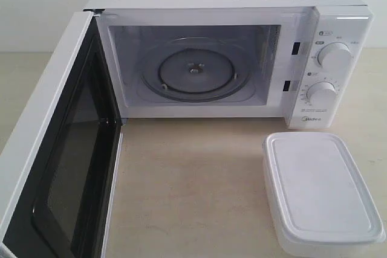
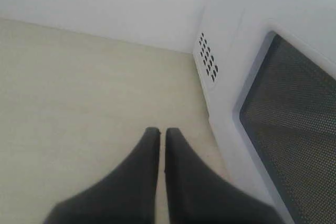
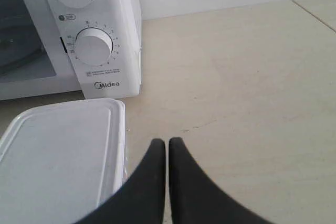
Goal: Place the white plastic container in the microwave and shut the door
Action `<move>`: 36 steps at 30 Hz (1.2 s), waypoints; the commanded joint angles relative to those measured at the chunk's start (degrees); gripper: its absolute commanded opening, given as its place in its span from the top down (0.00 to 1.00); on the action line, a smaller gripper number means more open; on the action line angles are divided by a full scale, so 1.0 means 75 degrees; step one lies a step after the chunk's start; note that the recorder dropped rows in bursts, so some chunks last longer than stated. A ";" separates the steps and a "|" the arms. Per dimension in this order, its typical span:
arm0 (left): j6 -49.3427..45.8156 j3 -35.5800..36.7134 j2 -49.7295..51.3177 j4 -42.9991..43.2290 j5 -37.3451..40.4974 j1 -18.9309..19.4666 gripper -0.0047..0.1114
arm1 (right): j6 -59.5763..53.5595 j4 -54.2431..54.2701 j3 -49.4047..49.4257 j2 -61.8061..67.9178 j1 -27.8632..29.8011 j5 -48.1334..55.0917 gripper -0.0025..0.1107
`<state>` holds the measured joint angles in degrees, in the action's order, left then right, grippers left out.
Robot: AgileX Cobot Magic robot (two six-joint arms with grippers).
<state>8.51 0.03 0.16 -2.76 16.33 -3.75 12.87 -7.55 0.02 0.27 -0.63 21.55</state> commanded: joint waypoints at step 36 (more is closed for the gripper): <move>0.0009 -0.0004 -0.0021 -0.0057 -0.0002 0.0019 0.92 | 0.0632 0.0498 -0.2782 0.0075 0.0046 -0.5886 0.98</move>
<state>8.51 0.03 0.16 -2.76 16.33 -3.75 18.07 -4.54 -18.18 0.00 -0.63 -18.62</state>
